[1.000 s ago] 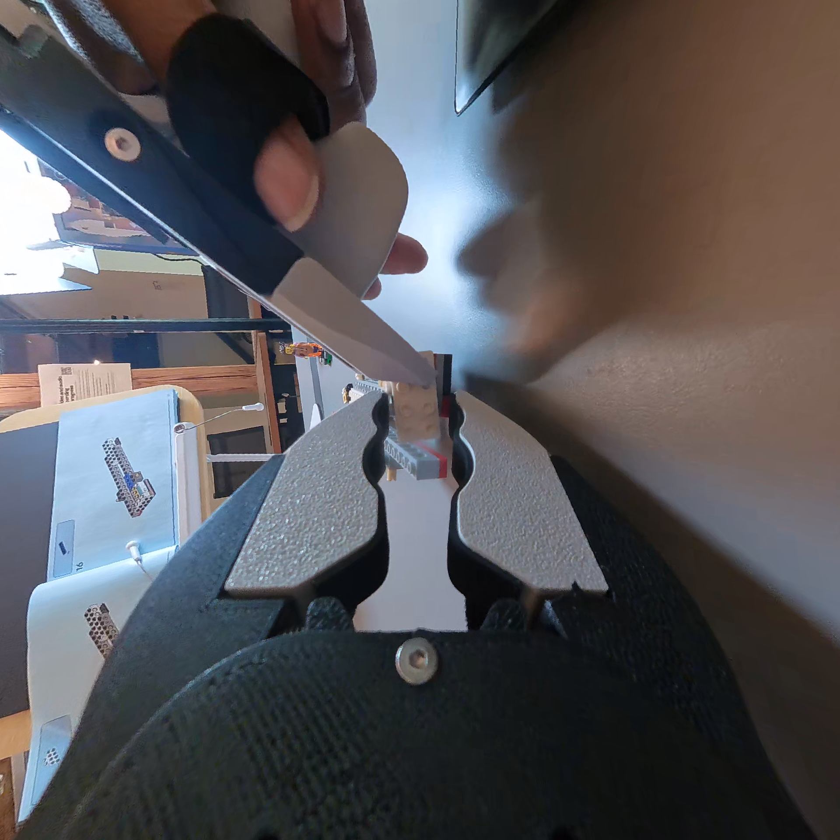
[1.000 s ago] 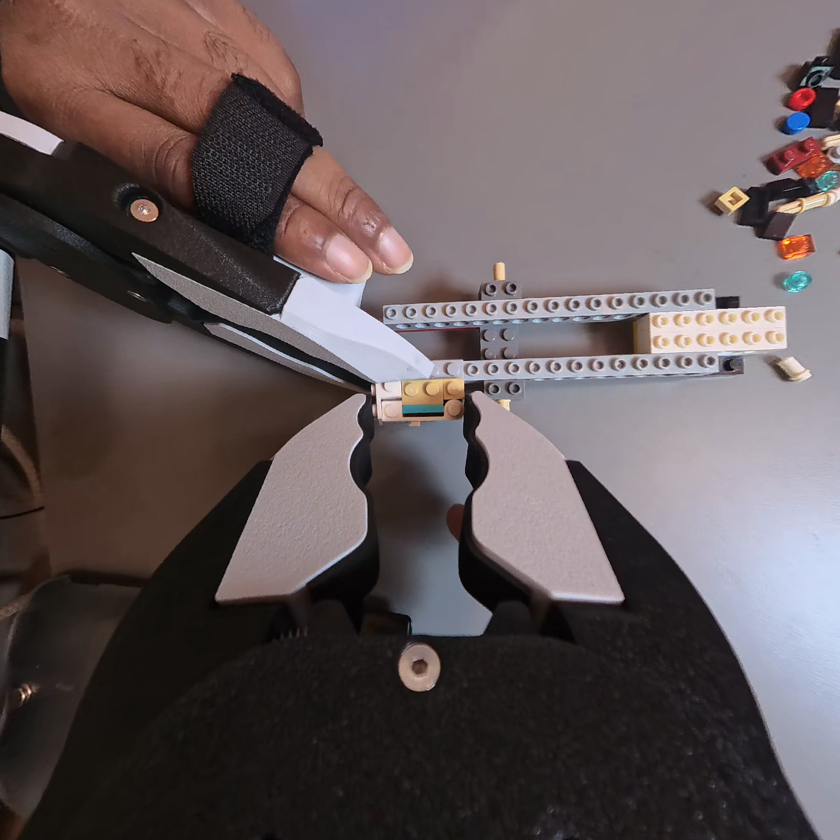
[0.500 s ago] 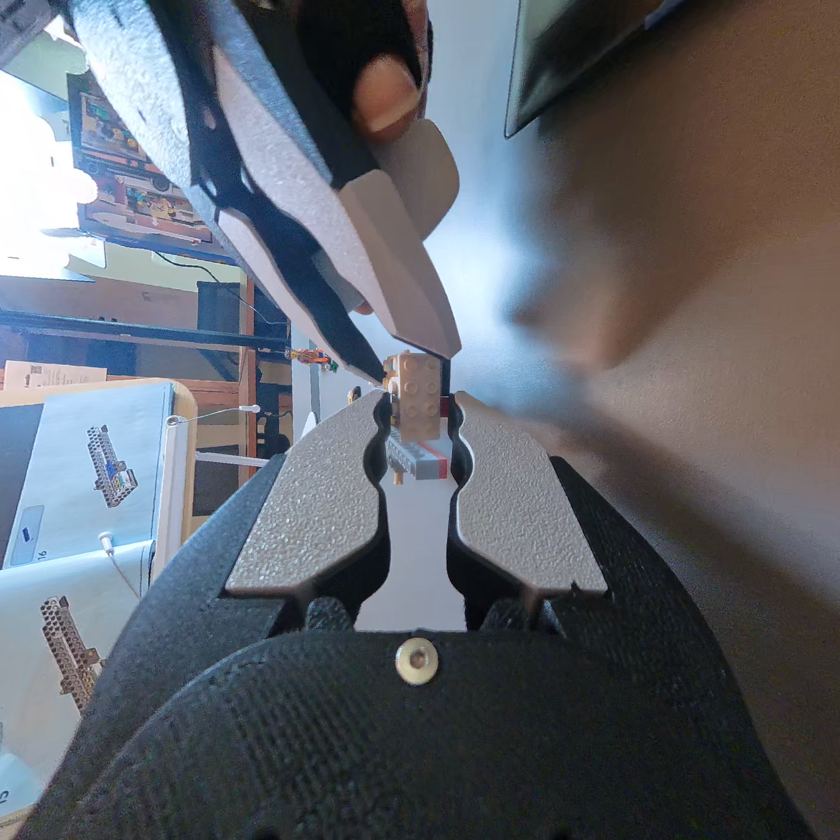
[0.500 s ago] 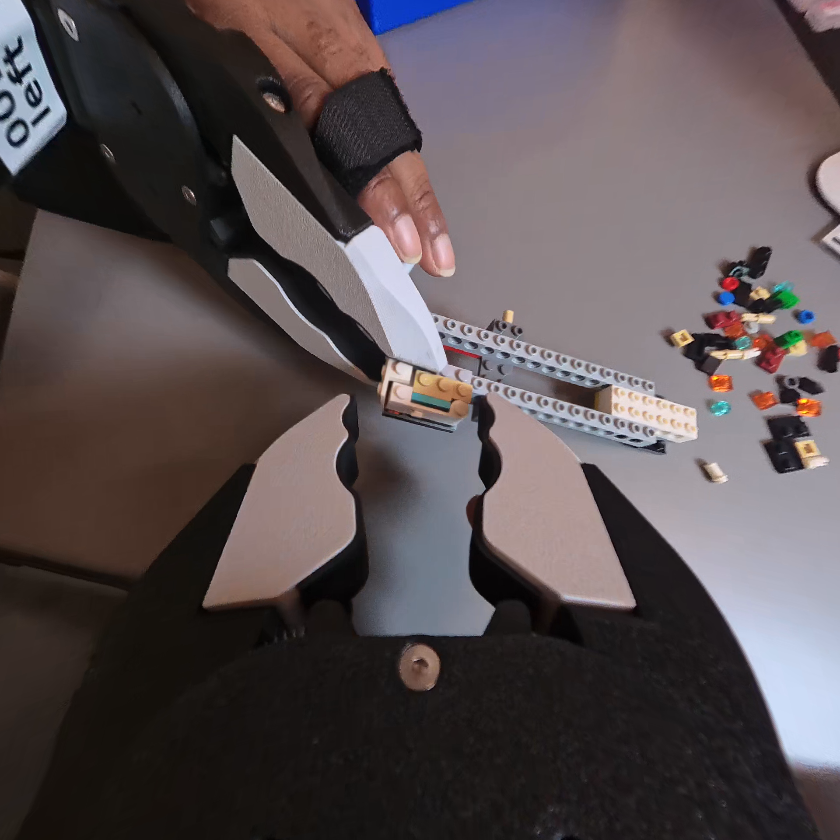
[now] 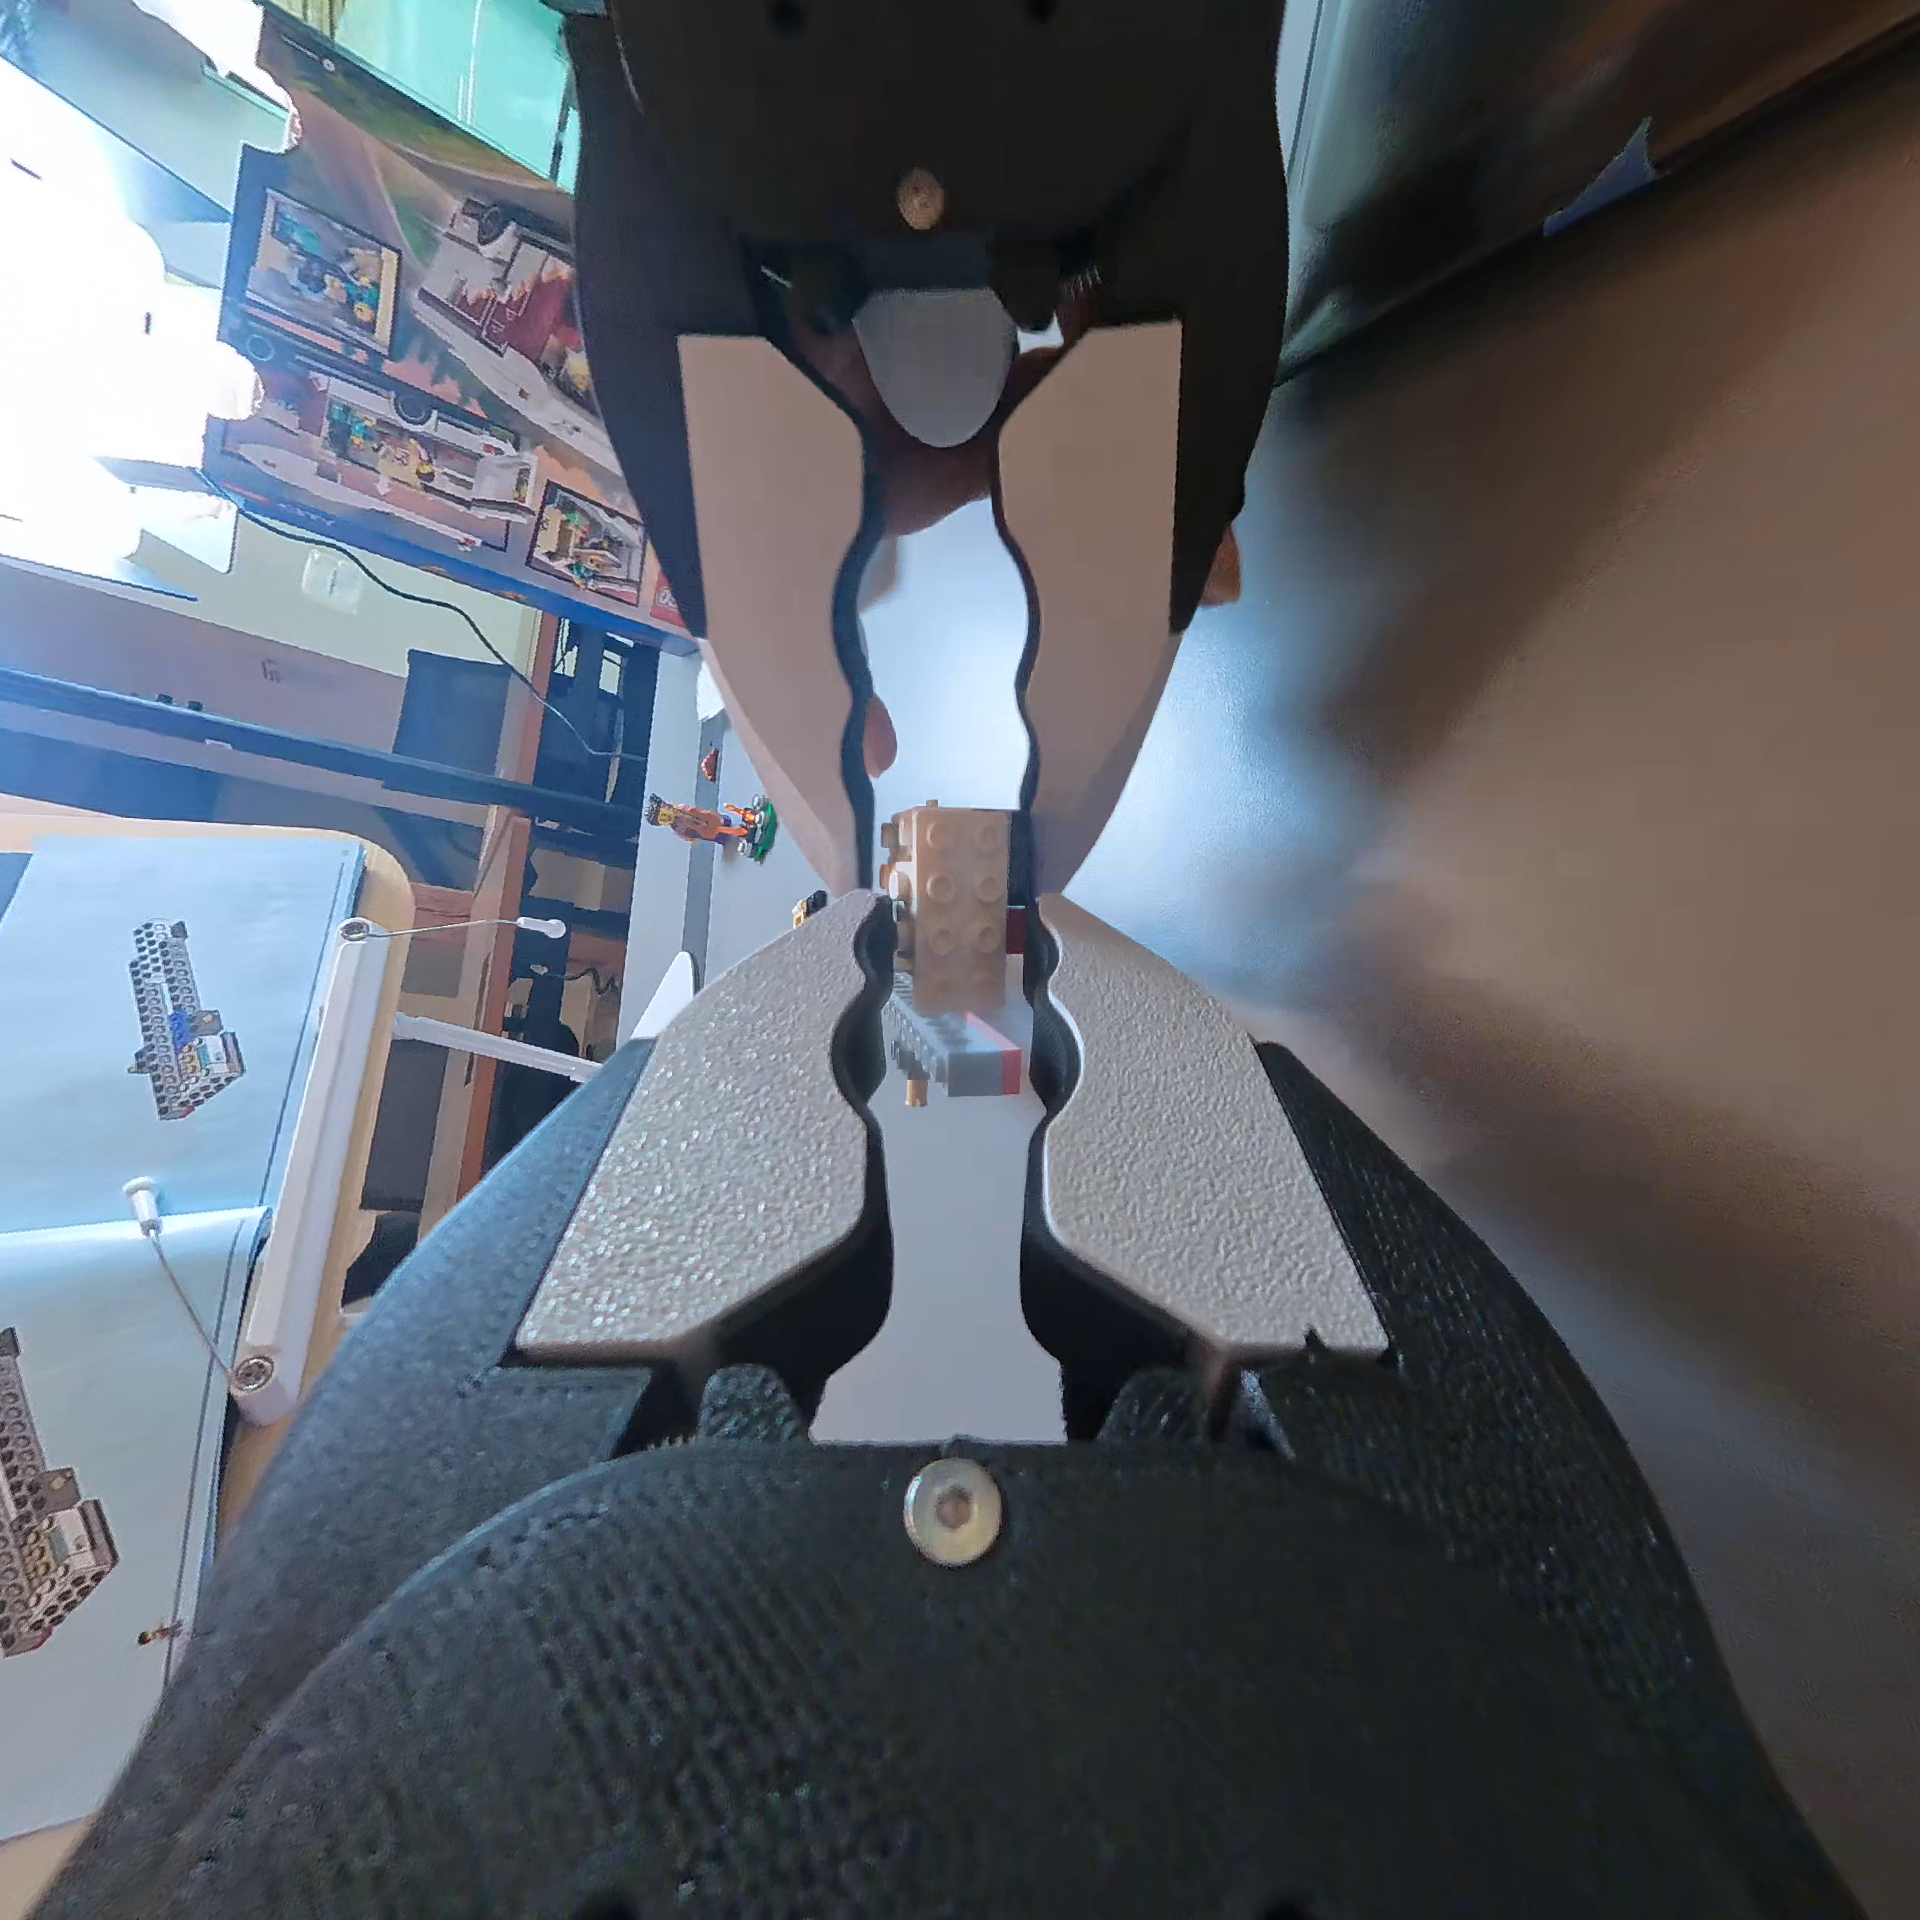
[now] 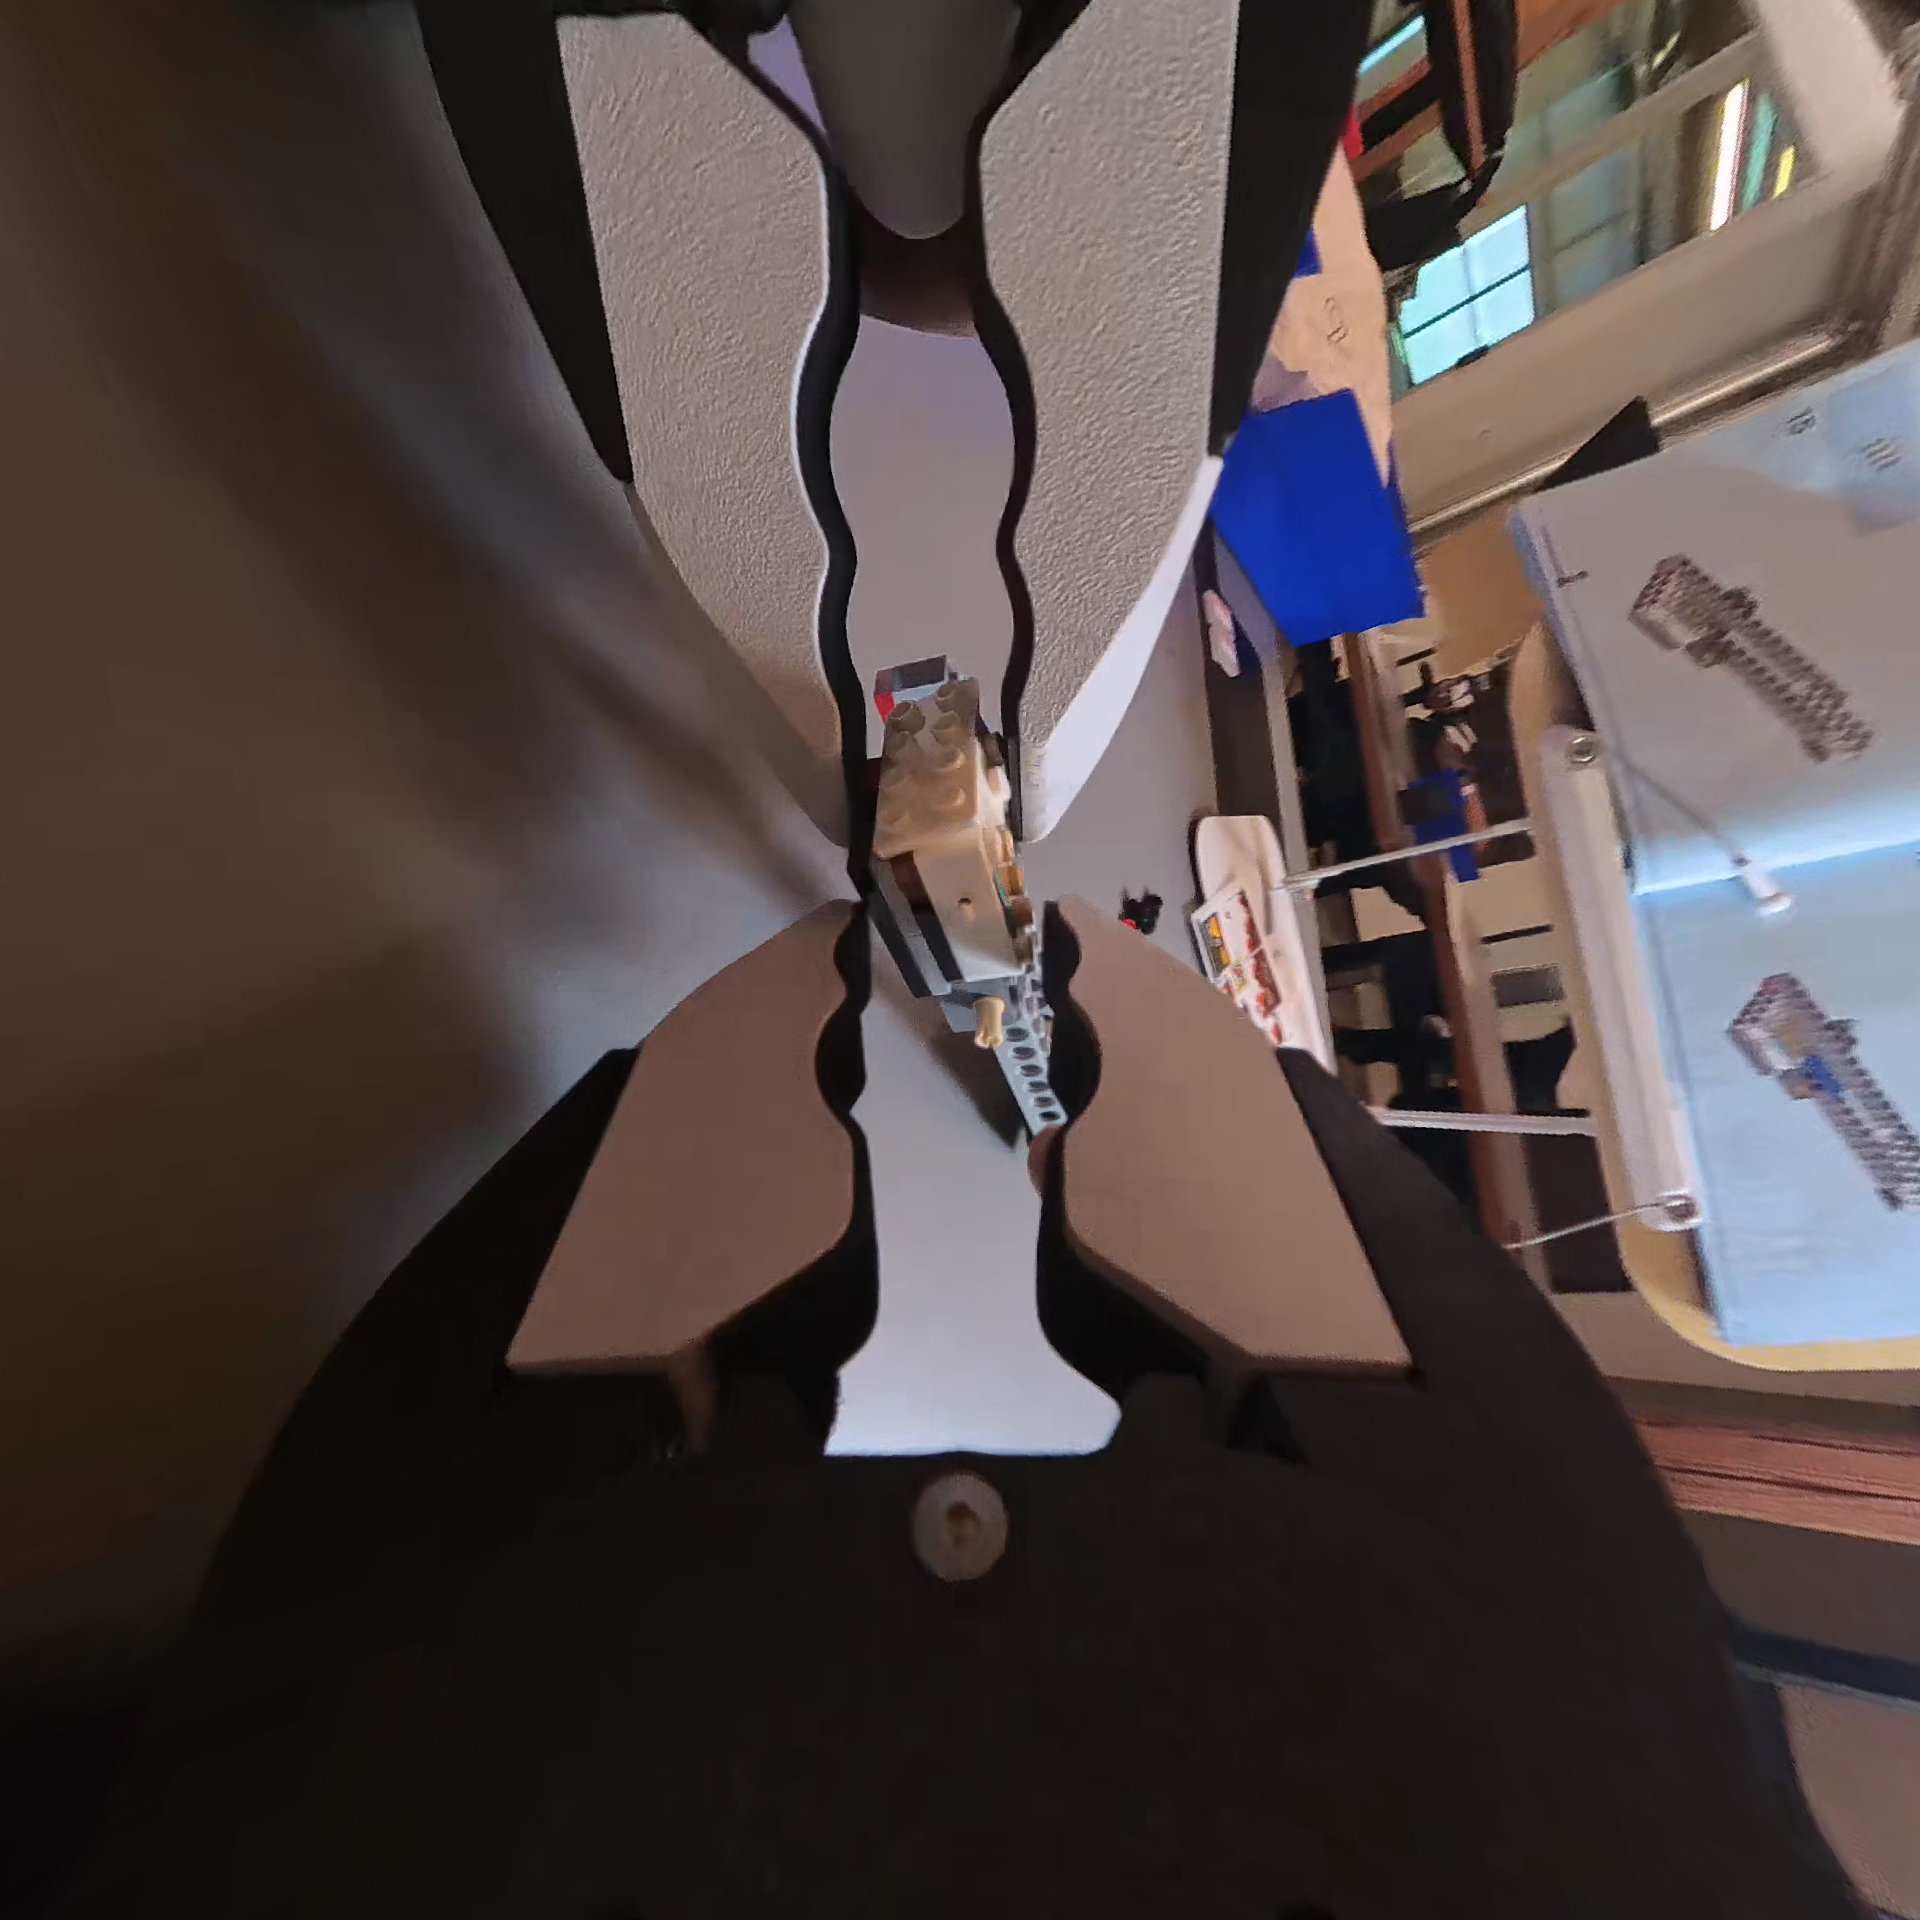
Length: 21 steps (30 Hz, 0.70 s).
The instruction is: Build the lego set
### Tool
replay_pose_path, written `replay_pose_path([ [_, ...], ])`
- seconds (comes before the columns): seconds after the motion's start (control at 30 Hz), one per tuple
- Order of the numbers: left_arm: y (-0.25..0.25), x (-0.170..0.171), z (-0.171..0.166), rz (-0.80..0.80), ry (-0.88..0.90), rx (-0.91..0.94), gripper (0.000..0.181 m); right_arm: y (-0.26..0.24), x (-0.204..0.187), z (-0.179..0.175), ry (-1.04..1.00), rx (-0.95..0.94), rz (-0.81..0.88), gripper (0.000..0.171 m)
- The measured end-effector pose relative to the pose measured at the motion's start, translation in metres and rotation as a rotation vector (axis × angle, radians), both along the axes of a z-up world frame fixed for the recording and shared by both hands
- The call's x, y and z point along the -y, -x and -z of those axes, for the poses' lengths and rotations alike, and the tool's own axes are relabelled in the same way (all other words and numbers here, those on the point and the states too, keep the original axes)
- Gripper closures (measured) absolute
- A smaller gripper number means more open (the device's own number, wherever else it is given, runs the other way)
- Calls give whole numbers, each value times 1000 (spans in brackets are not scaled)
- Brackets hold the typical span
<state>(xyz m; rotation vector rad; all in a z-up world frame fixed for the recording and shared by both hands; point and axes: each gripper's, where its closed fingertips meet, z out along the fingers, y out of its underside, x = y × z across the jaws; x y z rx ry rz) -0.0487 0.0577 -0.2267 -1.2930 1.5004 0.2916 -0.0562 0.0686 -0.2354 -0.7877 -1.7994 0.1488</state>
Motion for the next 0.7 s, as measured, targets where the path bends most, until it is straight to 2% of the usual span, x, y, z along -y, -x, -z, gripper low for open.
replay_pose_path([
  [0.1,0,1,-1,3,8,6,157,1,1,-2,-61,-14,-8,145],
  [0.33,2,1,-3,-14,7,3,157,1,2,-4,-15,-28,2,145],
  [0.7,5,5,-3,-51,-15,-122,156,2,9,-5,3,-26,0,145],
])
